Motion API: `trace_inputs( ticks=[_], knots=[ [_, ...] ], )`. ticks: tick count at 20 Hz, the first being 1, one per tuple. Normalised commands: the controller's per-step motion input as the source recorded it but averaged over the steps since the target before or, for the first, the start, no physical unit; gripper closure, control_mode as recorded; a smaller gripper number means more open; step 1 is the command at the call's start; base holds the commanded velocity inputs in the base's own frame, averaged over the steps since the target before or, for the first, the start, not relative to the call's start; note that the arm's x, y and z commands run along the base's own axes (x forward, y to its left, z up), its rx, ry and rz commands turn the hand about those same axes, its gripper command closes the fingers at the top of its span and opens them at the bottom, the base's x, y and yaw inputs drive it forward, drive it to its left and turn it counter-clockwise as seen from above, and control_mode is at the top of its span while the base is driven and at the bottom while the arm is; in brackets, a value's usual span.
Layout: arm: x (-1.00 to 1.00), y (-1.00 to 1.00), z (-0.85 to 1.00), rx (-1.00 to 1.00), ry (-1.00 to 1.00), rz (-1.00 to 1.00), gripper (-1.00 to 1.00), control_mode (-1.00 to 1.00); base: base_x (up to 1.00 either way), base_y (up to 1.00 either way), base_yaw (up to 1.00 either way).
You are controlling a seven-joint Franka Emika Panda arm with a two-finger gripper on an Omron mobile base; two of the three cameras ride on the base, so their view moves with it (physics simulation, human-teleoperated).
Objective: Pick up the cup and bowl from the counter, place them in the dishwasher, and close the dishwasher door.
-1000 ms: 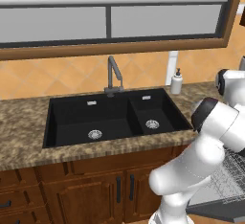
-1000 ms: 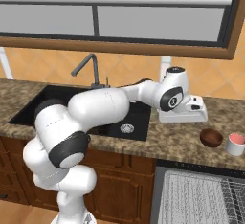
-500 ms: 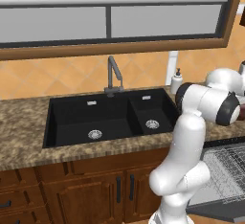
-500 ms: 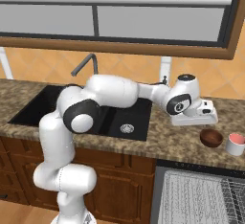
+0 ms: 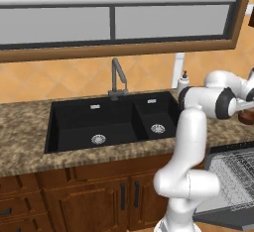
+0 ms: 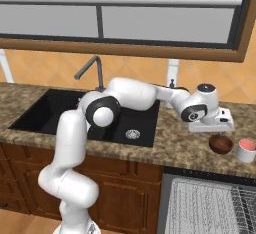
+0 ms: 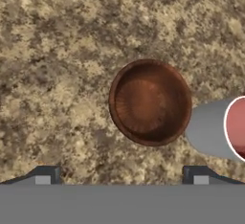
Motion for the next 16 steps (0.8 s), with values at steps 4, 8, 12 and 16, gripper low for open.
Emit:
trace_inputs(
  ticks=[4, 8, 12, 16],
  knots=[
    [0.19, 0.34, -0.26, 0.00, -0.01, 0.02, -1.00, -1.00, 0.00, 0.00, 0.00],
    [0.42, 0.18, -0.24, -0.01, 0.00, 0.01, -1.00, -1.00, 0.00, 0.00, 0.00],
    [0.32, 0.05, -0.43, -0.08, 0.00, 0.00, -1.00, -1.00, 0.00, 0.00, 0.00],
    [0.15, -0.05, -0.33, -0.04, 0.01, 0.00, -1.00, -1.00, 0.00, 0.00, 0.00]
  ],
)
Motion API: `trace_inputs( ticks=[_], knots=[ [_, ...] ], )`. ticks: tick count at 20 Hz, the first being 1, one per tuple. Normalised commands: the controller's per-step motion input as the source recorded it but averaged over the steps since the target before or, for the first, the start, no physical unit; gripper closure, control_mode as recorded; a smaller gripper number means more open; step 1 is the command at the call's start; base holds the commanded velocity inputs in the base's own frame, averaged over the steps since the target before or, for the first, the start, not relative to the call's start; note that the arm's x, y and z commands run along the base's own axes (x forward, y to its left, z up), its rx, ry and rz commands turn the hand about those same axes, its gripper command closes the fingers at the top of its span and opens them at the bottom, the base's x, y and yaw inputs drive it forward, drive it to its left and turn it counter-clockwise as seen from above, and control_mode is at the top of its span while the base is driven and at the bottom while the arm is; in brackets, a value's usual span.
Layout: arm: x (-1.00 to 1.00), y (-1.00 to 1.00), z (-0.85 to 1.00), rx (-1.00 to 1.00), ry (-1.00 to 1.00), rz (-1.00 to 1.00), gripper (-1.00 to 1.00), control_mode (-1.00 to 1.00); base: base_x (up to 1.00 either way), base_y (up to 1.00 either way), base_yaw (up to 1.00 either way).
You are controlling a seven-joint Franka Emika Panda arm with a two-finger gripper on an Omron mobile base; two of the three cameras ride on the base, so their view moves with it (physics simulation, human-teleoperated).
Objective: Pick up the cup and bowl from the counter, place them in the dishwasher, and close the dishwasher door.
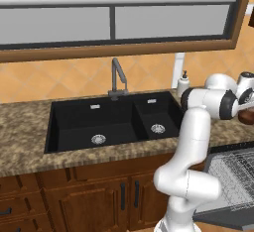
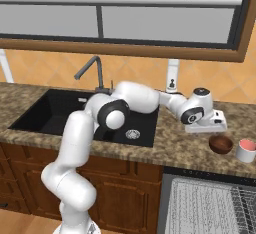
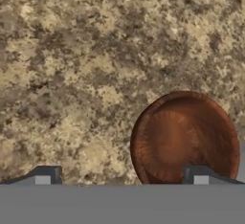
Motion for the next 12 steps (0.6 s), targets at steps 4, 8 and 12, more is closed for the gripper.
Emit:
trace_inputs(
  ticks=[4, 8, 12],
  knots=[
    [0.05, -0.07, -0.09, 0.00, 0.00, 0.00, -1.00, -1.00, 0.00, 0.00, 0.00],
    [0.01, -0.23, -0.11, 0.00, 0.00, 0.00, -1.00, -1.00, 0.00, 0.00, 0.00],
    [0.00, -0.24, -0.19, 0.00, 0.00, 0.00, -1.00, -1.00, 0.00, 0.00, 0.00]
  ],
)
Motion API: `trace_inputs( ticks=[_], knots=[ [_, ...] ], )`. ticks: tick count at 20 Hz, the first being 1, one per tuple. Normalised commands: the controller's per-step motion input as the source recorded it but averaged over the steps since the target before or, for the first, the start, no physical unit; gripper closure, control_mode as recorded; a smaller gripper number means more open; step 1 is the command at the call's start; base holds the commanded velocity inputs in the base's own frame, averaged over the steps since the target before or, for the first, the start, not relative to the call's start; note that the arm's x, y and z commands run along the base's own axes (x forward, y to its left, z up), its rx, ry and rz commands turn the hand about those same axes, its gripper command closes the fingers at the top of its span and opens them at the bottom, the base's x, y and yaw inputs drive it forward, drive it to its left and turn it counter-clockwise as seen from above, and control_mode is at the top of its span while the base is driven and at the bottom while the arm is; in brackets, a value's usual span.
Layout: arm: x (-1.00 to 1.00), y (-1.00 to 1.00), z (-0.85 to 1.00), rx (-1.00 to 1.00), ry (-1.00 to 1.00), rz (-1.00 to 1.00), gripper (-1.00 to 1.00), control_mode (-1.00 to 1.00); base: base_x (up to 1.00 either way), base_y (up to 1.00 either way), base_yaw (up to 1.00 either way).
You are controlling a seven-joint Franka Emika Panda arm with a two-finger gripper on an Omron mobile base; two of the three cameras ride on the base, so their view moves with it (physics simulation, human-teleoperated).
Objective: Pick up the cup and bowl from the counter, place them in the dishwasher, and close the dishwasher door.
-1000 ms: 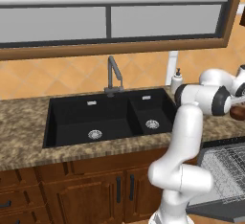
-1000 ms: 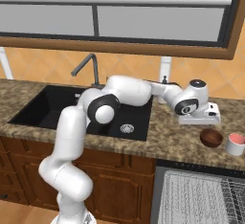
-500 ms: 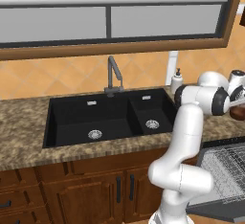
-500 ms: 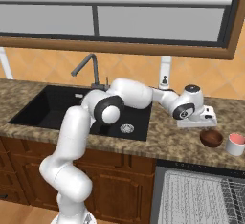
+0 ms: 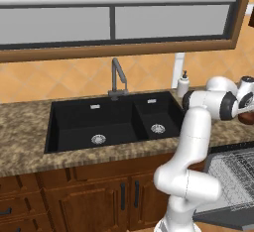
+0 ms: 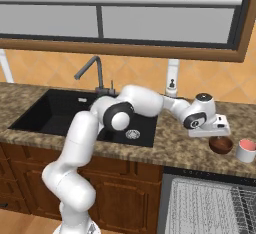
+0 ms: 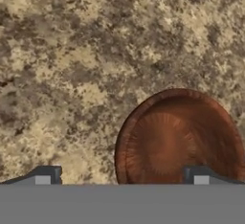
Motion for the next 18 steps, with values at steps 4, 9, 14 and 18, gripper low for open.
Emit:
trace_inputs(
  ticks=[4, 9, 14, 18],
  knots=[
    [0.00, -0.10, -0.22, 0.00, 0.01, 0.00, -1.00, -1.00, 0.00, 0.00, 0.00],
    [0.00, -0.02, -0.27, 0.00, 0.02, 0.00, -1.00, -1.00, 0.00, 0.00, 0.00],
    [0.03, 0.00, -0.20, 0.00, 0.01, 0.00, 1.00, -1.00, 0.00, 0.00, 0.00],
    [0.03, 0.15, -0.03, 0.00, 0.00, 0.00, 1.00, -1.00, 0.00, 0.00, 0.00]
  ],
)
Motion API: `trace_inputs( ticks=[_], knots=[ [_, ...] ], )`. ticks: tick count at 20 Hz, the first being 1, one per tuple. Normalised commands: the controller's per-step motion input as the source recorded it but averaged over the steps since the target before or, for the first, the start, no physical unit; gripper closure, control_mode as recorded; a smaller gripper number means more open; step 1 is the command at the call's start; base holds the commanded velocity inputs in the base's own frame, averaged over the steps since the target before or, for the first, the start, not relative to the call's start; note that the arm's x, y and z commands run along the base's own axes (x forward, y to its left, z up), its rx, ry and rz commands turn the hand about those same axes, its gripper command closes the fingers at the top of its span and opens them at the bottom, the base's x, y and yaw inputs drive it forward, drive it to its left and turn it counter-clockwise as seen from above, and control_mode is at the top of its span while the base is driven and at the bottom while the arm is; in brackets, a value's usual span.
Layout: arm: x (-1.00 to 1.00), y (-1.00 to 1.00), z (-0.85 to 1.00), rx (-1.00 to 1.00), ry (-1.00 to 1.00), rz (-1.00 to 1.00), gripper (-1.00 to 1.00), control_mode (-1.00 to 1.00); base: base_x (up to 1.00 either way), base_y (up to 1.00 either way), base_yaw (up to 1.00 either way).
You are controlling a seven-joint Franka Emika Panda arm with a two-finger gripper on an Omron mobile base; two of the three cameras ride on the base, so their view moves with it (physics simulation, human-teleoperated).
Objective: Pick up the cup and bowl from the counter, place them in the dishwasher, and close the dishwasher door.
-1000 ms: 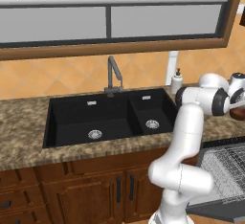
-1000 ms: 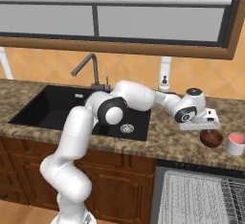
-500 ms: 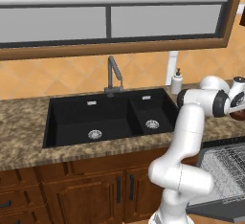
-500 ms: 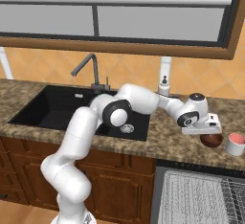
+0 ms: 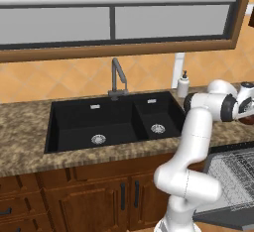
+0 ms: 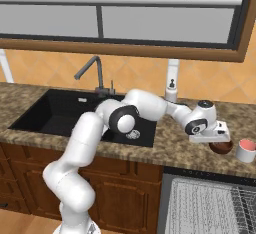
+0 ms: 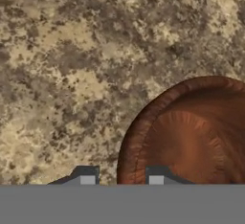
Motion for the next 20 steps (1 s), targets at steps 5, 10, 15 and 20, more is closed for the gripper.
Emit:
trace_inputs(
  ticks=[5, 10, 15, 20],
  knots=[
    [-0.19, 0.86, -0.01, -0.01, -0.03, 0.00, 1.00, -1.00, 0.00, 0.00, 0.00],
    [-0.96, 0.85, 0.46, -0.03, -0.08, 0.01, 1.00, -1.00, 0.00, 0.00, 0.00],
    [-0.97, 0.14, 0.48, 0.12, -0.02, 0.00, 1.00, -1.00, 0.00, 0.00, 0.00],
    [-0.46, -0.92, 0.45, 0.38, 0.00, 0.00, 1.00, -1.00, 0.00, 0.00, 0.00]
  ],
)
